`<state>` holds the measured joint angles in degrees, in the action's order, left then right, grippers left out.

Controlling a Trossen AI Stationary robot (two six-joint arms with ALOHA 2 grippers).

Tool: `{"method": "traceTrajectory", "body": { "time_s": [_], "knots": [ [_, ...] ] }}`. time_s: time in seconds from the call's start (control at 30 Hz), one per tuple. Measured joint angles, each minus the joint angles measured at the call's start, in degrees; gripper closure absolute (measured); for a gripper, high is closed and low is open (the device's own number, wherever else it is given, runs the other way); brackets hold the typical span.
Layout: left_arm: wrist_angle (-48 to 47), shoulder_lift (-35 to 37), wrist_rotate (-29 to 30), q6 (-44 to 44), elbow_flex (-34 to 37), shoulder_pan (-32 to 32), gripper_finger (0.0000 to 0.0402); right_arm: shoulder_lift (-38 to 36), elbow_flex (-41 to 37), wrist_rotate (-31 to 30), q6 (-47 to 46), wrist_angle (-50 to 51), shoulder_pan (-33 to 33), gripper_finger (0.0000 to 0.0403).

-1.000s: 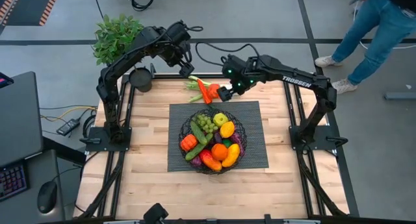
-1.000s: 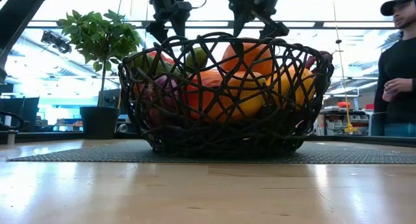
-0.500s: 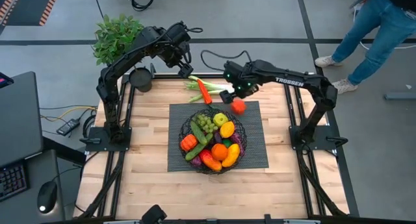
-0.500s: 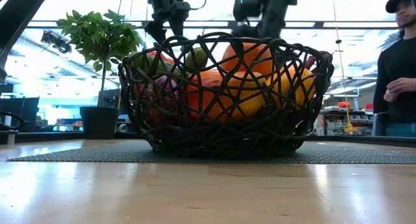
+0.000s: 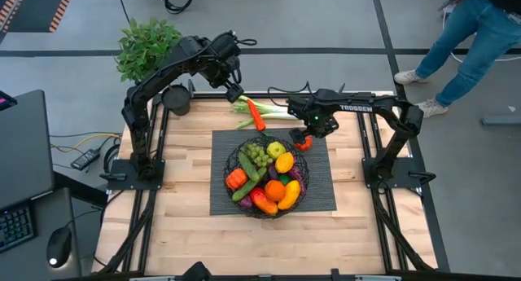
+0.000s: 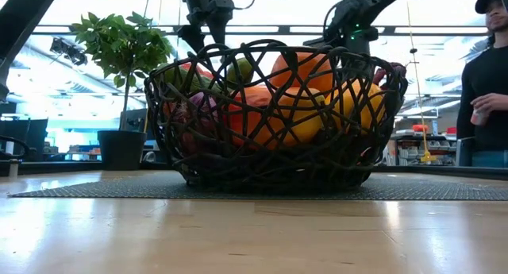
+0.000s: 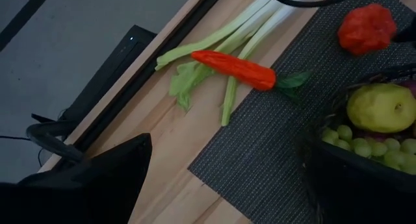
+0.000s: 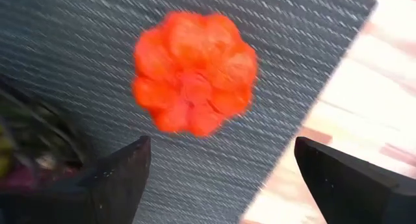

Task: Build produce basket
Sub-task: Put the orange pumpkin into the black wire basket

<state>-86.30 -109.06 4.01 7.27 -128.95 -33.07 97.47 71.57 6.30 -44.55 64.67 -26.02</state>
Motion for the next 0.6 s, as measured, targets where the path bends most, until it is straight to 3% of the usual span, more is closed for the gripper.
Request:
{"method": "traceTrajectory", "body": {
  "time_s": [0.2,0.47,0.6],
  "knots": [
    [0.0,0.0,-0.01,0.01,0.0,0.34,0.0012,-0.02,-0.03,0.39,-2.52,-6.93,-0.01,0.0009],
    [-0.72,0.0,0.0,0.24,0.0,0.32,0.0012,-0.04,-0.29,-4.2,-5.25,-9.81,-0.21,0.0007],
    [-0.72,0.0,0.0,0.13,0.0,0.32,0.0012,-0.07,-3.69,-2.72,-7.55,-12.62,-0.42,0.0007]
  ]
}}
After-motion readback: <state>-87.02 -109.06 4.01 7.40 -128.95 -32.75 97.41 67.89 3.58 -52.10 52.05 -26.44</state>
